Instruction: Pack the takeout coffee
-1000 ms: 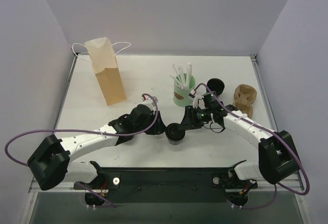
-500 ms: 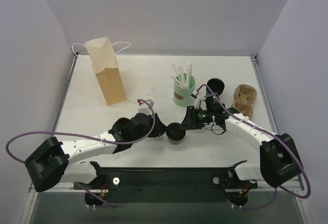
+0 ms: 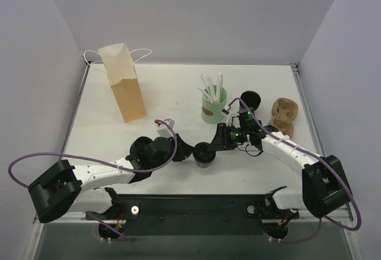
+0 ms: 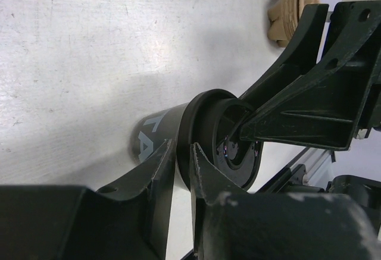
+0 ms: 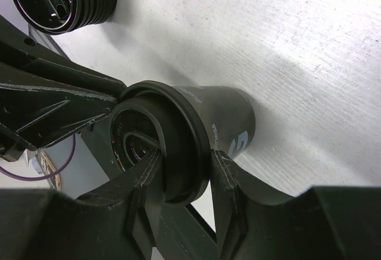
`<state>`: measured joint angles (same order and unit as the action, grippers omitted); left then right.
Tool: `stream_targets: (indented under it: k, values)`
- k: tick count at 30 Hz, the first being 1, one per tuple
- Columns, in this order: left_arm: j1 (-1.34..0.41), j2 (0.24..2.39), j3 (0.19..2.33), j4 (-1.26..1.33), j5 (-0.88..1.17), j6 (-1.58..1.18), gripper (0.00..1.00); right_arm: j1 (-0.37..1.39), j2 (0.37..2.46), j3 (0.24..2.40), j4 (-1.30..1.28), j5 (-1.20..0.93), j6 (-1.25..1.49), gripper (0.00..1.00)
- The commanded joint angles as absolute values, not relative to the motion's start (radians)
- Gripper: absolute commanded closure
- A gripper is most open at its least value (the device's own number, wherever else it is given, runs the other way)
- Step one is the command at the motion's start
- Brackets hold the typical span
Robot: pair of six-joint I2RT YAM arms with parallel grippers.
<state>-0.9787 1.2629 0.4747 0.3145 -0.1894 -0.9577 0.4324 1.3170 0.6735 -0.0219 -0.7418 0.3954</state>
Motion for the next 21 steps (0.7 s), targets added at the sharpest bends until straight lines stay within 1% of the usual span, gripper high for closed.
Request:
stream_targets:
  k: [1,5,8,12,15,18,21]
  values:
    - [-1.014,1.367,0.335,0.047,-0.107,-0.978,0.76,0.446,1.381,0.606,-0.137,-0.572,0.311,0.74]
    - [-1.025,1.405,0.276,0.150,-0.075,-1.022,0.78,0.449,1.382,0.606,-0.130,-0.575,0.313,0.75]
    - [-1.043,1.448,0.273,0.173,-0.072,-1.043,0.80,0.449,1.384,0.606,-0.129,-0.578,0.316,0.75]
    - [-1.080,1.460,0.311,0.129,-0.104,-1.051,0.81,0.449,1.379,0.606,-0.129,-0.581,0.321,0.74]
    - [-1.080,1.421,0.321,0.086,-0.109,-1.046,0.81,0.451,1.373,0.611,-0.135,-0.586,0.322,0.75]
    - [-1.077,1.318,0.350,-0.009,-0.146,-1.028,0.80,0.449,1.358,0.627,-0.153,-0.601,0.311,0.74]
    - [-1.078,1.171,0.406,-0.174,-0.198,-1.006,0.75,0.448,1.341,0.658,-0.173,-0.627,0.313,0.70]
